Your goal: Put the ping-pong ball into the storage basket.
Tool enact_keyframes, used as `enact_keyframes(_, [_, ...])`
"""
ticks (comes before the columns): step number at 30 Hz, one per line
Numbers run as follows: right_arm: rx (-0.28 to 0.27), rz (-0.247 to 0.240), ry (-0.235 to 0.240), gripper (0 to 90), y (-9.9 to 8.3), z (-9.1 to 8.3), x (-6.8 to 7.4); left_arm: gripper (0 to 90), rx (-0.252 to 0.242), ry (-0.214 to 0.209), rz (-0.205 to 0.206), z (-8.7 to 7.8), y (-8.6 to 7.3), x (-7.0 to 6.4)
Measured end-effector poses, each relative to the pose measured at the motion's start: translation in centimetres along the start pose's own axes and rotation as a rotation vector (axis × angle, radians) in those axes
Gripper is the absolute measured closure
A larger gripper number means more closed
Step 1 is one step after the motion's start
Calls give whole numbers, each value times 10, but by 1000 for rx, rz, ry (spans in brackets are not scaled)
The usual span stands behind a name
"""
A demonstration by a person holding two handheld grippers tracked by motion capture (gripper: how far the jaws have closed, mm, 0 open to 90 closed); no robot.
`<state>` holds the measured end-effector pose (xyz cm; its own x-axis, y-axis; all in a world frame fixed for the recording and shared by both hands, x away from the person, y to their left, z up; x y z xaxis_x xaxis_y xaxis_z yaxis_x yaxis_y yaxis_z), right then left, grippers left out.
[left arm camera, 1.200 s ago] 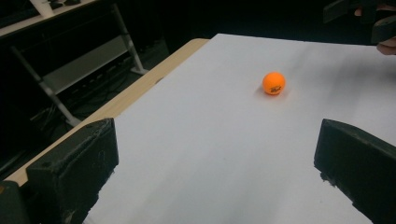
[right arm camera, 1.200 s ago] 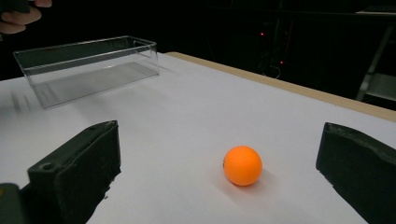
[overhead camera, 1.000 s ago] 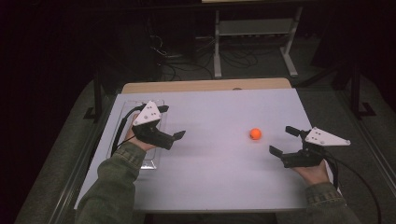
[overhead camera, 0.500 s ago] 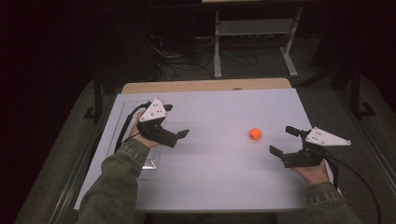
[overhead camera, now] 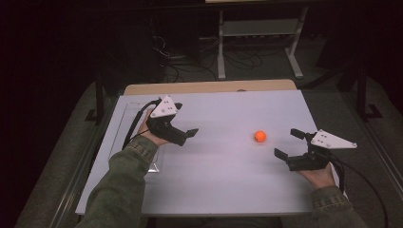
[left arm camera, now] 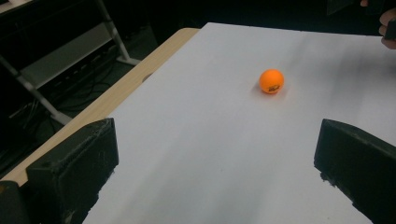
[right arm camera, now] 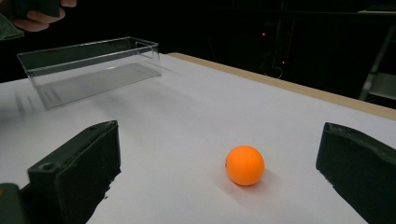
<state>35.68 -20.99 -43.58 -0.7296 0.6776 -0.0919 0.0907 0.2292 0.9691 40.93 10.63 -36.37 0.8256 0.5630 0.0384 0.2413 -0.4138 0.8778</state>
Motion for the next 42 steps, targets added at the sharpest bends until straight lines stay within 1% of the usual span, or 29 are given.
enact_keyframes(5, [2,2,1,0,-1,1,0,0,14,-5,17,4,6,0])
enact_keyframes(12, [0,4,2,0,0,1,0,0,25,-23,26,11,13,-3])
enact_keyframes(18, [0,3,2,0,-1,1,-1,0,46,-44,36,21,15,-6])
enact_keyframes(25, [0,-1,7,0,-1,1,0,0,70,-48,54,29,17,-9])
enact_keyframes(27, [-1,0,5,0,0,1,0,0,77,-55,57,31,17,-10])
enact_keyframes(30, [-3,0,4,0,0,1,0,0,78,-59,59,34,19,-11])
enact_keyframes(35, [1,0,8,0,-1,1,0,0,95,-68,69,40,20,-14])
enact_keyframes(42, [1,2,10,0,-1,1,1,0,102,-81,83,47,25,-18])
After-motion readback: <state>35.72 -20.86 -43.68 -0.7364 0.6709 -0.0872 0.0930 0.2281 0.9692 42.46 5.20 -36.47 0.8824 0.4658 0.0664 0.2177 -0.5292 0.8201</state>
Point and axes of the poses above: each handheld gripper's, and its own axes: z roughly forward along the jaws, y roughly out of its top, x roughly to its left, the point moved 9 cm from there along z, roughly forward along the jaws, and after that the axes turned 9 degrees about -z, right-handed, at the moved point
